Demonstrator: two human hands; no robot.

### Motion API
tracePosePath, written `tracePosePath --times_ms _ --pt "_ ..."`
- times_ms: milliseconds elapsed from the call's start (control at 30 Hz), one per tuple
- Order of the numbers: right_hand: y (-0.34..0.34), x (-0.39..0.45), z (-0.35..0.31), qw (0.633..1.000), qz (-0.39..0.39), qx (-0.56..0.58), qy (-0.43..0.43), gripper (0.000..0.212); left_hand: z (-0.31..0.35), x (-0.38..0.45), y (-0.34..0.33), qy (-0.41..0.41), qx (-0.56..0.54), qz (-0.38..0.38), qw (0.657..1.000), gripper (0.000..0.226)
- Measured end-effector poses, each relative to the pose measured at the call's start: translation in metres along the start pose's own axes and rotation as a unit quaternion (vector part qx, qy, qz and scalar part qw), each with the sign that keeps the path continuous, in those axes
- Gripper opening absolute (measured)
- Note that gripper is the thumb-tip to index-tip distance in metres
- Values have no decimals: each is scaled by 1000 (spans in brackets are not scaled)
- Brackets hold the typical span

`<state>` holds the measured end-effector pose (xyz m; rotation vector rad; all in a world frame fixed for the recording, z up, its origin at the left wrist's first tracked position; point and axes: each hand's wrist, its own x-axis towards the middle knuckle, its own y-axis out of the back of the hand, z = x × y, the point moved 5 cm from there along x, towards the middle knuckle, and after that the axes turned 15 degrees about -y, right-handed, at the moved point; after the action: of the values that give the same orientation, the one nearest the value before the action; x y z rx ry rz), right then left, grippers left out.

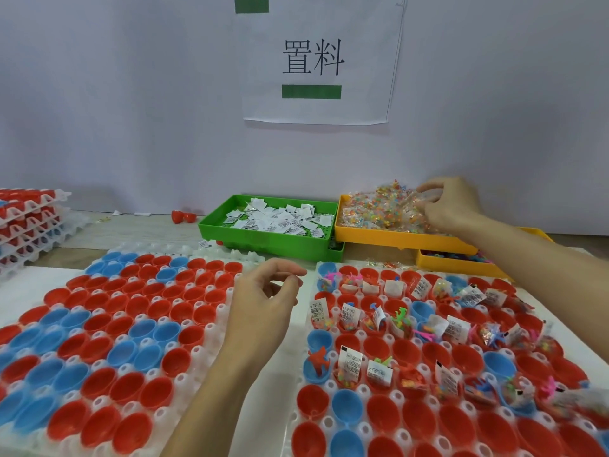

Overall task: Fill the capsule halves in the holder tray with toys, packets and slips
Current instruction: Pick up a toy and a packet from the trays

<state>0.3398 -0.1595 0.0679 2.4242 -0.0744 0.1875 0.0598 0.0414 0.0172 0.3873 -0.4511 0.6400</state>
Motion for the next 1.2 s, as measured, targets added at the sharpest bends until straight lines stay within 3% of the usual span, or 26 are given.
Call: tracePosePath --times_ms 100,267,400,500,633,767,800,933,1100,1200 --pt "4 -4 1 999 6 41 1 33 1 0 0 -2 -7 3 1000 25" --pt "5 -28 -14 998 11 57 31 14 2 0 -2 0 -15 3 1000 22" --pt "-15 -85 -60 972 -162 109 130 12 2 0 -3 0 -47 8 999 12" --pt "-40 -143 -94 925 -297 86 221 11 5 1 -4 1 -93 20 996 25" --pt "-64 -177 -114 897 -352 108 247 8 7 4 6 -22 -110 72 991 18" --pt "-76 -169 -118 889 -384 117 222 10 -5 5 14 20 -122 119 985 4" --pt "-82 -160 -117 898 -372 121 200 11 -8 4 15 38 -117 130 984 4" --pt "-105 -108 -108 972 -202 39 117 21 -18 2 18 79 -109 151 979 10" --pt "-135 -79 -112 975 -158 -121 102 18 -17 1 16 85 -108 131 982 8" --pt "-149 -77 -117 966 -165 -184 76 29 -16 0 15 84 -102 111 985 8"
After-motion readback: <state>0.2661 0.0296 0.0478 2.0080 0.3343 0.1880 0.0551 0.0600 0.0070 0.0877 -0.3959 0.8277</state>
